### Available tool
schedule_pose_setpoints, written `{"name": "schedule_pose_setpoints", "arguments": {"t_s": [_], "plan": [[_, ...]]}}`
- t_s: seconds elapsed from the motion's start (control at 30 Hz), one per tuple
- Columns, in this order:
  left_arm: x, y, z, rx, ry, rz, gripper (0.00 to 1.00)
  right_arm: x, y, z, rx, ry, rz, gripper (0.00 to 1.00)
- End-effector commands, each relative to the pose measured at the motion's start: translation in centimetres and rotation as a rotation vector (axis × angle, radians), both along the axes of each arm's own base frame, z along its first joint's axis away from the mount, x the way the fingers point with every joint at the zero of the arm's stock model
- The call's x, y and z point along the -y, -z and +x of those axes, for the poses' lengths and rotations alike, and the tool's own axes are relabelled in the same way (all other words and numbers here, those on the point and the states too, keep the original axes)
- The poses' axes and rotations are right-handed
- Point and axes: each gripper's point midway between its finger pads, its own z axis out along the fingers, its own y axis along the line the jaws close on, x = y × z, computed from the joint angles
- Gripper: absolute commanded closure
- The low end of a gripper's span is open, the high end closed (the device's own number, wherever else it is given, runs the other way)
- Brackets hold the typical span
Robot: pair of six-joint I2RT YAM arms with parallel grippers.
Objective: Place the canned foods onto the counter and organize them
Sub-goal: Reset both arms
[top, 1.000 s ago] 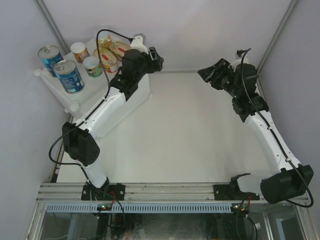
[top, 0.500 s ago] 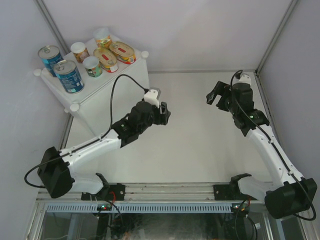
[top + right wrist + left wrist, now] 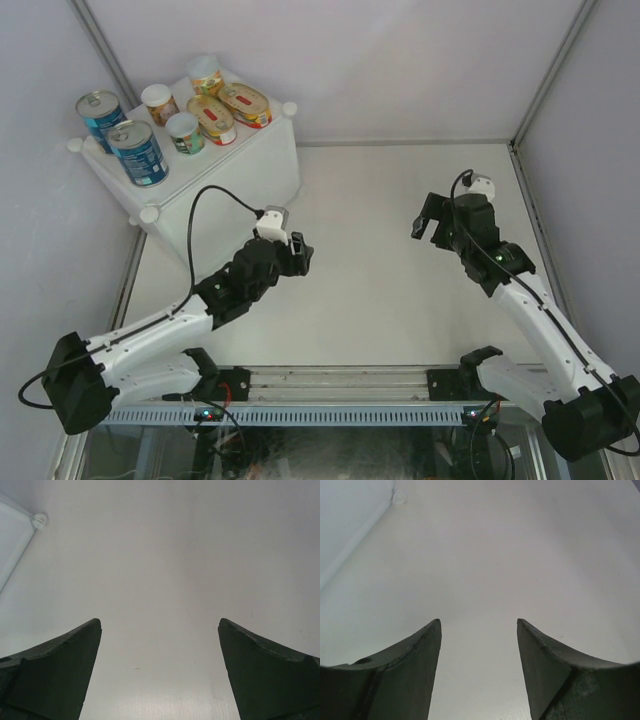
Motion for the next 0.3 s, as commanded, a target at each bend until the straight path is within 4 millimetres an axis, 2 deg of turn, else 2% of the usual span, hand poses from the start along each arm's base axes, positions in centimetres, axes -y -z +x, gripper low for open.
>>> {"name": "schedule_pose_setpoints", "arguments": {"t_s": [0.0, 0.27], "plan": [[-0.7, -0.6, -0.3, 0.029, -0.029, -0.044, 0.34, 0.2, -1.1, -0.5, 0.050, 0.017, -0.004, 0.00], [-1.5, -0.3, -0.8, 0.034, -0.039, -0.047, 0.33, 0.7, 0.4, -1.5, 0.042, 0.043, -0.057, 0.00]]}}
